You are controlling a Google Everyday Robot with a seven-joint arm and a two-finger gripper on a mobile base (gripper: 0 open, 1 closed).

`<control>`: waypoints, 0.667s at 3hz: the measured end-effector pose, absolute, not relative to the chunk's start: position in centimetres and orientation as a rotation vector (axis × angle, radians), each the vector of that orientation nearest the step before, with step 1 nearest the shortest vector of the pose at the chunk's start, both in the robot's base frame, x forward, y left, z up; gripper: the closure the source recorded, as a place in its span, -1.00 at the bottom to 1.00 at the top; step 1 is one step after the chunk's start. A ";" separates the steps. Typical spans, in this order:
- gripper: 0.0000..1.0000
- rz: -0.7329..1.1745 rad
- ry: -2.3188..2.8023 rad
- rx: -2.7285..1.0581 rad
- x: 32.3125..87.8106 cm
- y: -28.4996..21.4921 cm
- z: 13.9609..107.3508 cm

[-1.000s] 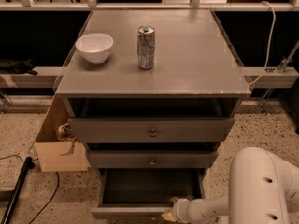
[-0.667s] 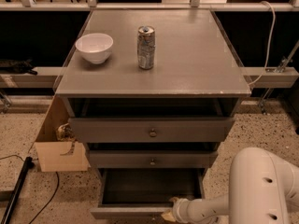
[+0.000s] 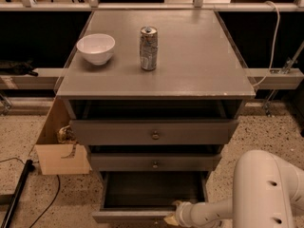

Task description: Open bottom drawer

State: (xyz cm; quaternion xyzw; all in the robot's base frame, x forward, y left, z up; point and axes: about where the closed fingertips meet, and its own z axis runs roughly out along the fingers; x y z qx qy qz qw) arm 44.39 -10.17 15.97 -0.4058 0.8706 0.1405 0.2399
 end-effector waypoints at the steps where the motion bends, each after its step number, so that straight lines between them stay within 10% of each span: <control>1: -0.32 0.385 2.383 -1.111 44.4 -10.2 16.0; 2: -0.78 0.385 2.383 -1.111 44.4 -10.2 16.0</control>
Offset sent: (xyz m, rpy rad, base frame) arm 0.0000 0.0000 0.0000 0.0000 0.0000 0.0000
